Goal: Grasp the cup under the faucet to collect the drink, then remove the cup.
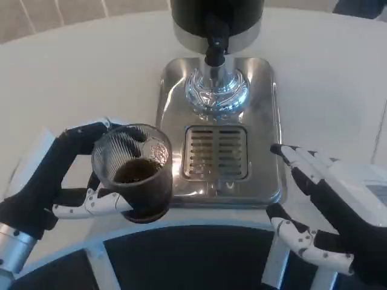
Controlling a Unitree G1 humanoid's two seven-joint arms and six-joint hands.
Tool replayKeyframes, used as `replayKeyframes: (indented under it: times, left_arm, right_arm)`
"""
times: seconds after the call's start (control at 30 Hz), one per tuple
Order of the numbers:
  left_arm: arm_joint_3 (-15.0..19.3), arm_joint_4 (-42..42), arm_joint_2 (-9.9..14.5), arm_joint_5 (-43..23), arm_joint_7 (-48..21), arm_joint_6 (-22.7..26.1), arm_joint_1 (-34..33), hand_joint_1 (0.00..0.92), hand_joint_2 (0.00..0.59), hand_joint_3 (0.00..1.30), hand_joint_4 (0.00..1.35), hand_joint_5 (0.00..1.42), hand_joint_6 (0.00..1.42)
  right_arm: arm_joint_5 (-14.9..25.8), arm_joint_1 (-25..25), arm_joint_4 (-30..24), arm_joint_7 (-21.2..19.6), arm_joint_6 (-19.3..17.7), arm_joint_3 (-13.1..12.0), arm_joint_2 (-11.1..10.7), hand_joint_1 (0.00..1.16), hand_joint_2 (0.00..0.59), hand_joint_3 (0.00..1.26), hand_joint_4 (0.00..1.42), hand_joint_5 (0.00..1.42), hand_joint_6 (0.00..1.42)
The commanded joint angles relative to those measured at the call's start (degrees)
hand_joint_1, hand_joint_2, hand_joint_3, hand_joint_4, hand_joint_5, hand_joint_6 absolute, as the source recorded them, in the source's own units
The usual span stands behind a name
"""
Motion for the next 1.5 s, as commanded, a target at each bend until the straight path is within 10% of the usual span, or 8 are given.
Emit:
replayKeyframes:
  times: [0.03,1.5]
  left_arm:
    - [0.46,-2.56,0.15,-2.24,-0.97,-1.14,1.16,0.569,0.000,0.99,1.19,1.28,0.53]
    - [1.28,-9.77,0.27,-6.57,-7.34,-0.98,8.38,0.568,0.000,0.99,1.19,1.28,0.53]
  right_arm:
    - [0.03,0.61,-1.15,0.95,-1.49,1.06,-0.17,0.22,0.514,0.00,0.00,0.00,0.00]
    - [-3.00,3.13,-2.26,3.59,-5.66,6.31,2.95,0.25,0.517,0.00,0.00,0.00,0.00]
